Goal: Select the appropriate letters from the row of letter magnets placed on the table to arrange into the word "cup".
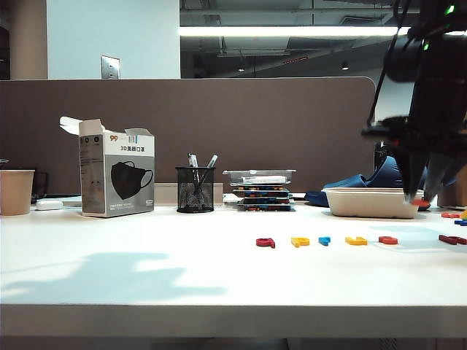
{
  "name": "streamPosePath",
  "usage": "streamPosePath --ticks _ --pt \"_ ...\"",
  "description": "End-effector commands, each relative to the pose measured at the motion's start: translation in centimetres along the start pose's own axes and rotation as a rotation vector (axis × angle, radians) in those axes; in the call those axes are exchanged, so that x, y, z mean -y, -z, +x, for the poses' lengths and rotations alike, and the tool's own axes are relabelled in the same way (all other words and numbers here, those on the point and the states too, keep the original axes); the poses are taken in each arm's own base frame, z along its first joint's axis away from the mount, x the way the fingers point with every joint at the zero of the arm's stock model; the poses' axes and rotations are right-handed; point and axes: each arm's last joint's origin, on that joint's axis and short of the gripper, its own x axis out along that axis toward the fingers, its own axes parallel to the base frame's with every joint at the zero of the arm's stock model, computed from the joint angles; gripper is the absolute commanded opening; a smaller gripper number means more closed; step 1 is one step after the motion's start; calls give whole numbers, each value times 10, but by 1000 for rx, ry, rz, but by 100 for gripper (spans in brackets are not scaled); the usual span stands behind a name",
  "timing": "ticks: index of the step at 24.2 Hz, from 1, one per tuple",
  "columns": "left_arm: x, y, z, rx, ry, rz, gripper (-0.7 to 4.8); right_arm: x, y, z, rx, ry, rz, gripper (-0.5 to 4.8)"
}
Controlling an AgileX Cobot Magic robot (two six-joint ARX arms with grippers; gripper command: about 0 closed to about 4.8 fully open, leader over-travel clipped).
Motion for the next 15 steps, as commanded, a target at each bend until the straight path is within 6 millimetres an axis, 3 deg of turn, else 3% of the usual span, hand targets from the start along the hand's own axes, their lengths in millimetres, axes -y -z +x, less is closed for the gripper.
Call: streamPosePath --ticks 1,8,15 --pt "0 -1 -2 9 2 -3 -5 -4 8 -23 -10 -74 46 106" --pt "0 -1 -2 10 2 -3 -5 -23 19 -40 -36 -92 41 107" --pt "0 -1 -2 9 2 -3 -5 -74 32 -45 -24 -107 -5 106"
